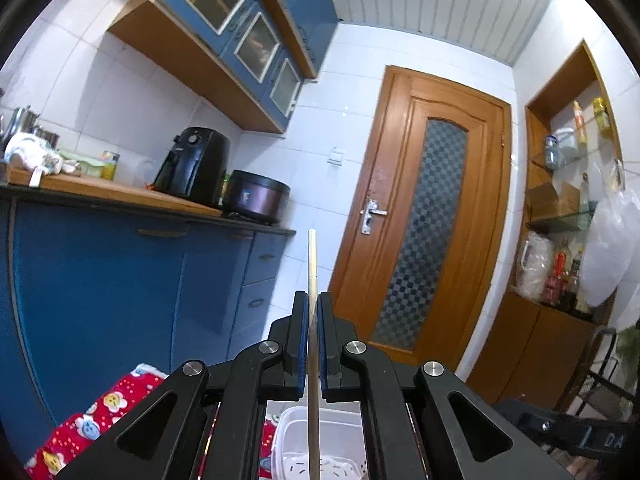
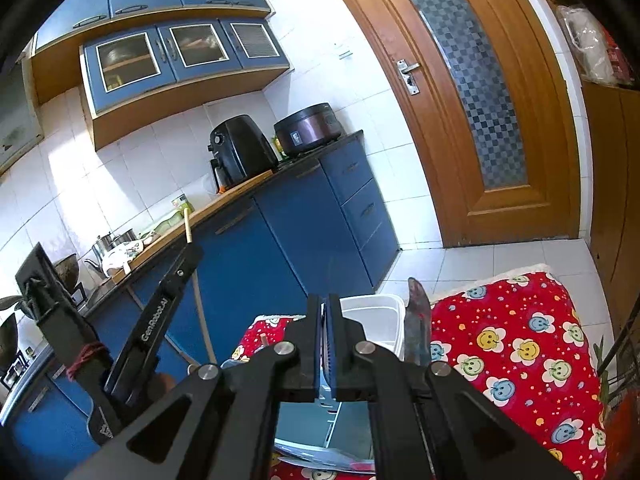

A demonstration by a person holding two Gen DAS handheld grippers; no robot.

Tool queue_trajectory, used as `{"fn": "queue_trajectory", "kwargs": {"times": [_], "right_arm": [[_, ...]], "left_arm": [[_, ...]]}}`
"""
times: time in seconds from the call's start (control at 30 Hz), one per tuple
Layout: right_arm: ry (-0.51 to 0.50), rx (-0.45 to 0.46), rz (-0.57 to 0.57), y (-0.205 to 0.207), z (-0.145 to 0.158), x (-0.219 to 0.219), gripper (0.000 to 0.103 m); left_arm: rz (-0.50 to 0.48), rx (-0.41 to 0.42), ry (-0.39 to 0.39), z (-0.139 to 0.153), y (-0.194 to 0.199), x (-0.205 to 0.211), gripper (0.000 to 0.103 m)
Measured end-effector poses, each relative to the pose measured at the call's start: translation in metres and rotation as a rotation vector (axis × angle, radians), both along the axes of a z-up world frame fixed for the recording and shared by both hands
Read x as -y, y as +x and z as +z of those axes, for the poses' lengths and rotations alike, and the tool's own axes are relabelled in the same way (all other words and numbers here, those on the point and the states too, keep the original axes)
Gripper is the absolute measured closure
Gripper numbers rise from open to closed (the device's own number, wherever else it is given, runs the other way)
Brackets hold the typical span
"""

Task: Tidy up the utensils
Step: 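Lower the wooden chopstick into the holder and open the left tool while the right tool lowers the forks, then open the right tool over the holder and withdraw both tools toward the remaining forks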

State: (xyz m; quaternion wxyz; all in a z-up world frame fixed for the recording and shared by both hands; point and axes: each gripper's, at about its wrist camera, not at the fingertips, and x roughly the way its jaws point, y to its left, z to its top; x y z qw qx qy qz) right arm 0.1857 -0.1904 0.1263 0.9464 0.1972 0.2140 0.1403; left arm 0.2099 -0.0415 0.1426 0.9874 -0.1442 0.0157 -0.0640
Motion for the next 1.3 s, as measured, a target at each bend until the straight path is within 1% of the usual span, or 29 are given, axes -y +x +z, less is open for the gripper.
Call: {"fn": "queue_trajectory", "kwargs": {"times": [0.1,0.17,0.23,0.47,0.63,0.67,0.83,0.93,0.97,1.03,1.07,1.1,1.13,1.17,1.3], "right_arm": [[0.031,-0.005,0.015,-0.003,-0.001,0.003,0.098],[0.049,-0.006,0.026,-0.004,-0.001,0.005,0.097],[0.062,-0.006,0.033,-0.006,-0.002,0.006,0.096],[0.068,0.007,0.036,-0.016,0.001,0.009,0.096],[0.091,0.014,0.03,-0.022,0.0,0.017,0.096],[0.094,0.013,0.03,-0.023,0.0,0.017,0.096],[0.106,0.008,0.023,-0.029,-0.002,0.022,0.096],[0.112,0.008,0.017,-0.035,-0.002,0.025,0.096],[0.114,0.007,0.016,-0.037,-0.002,0.026,0.096],[0.118,0.001,0.013,-0.041,-0.002,0.028,0.096],[0.12,-0.001,0.012,-0.043,-0.002,0.029,0.096],[0.121,-0.004,0.01,-0.044,-0.002,0.029,0.096],[0.119,-0.01,0.006,-0.046,-0.002,0.03,0.096],[0.118,-0.014,0.004,-0.048,-0.003,0.03,0.096],[0.118,-0.034,-0.006,-0.057,-0.006,0.032,0.095]], "left_arm": [[0.015,0.006,0.015,-0.003,-0.001,0.002,0.099],[0.024,0.01,0.049,-0.009,-0.003,0.008,0.099],[0.025,0.005,0.066,-0.015,-0.004,0.011,0.099],[0.022,-0.015,0.081,-0.026,-0.005,0.014,0.099],[0.033,-0.048,0.111,-0.039,-0.007,0.014,0.099],[0.047,-0.04,0.126,-0.04,-0.01,0.015,0.099],[0.024,-0.036,0.167,-0.039,-0.018,0.022,0.099],[0.014,-0.039,0.171,-0.039,-0.022,0.023,0.099],[0.01,-0.044,0.168,-0.038,-0.023,0.023,0.097],[0.002,-0.06,0.165,-0.037,-0.024,0.022,0.091],[-0.005,-0.072,0.164,-0.036,-0.025,0.022,0.084],[-0.008,-0.076,0.163,-0.035,-0.025,0.021,0.074],[-0.013,-0.081,0.16,-0.034,-0.026,0.021,0.07],[-0.017,-0.082,0.159,-0.033,-0.027,0.021,0.069],[-0.031,-0.075,0.181,-0.024,-0.038,0.022,0.069]]}}
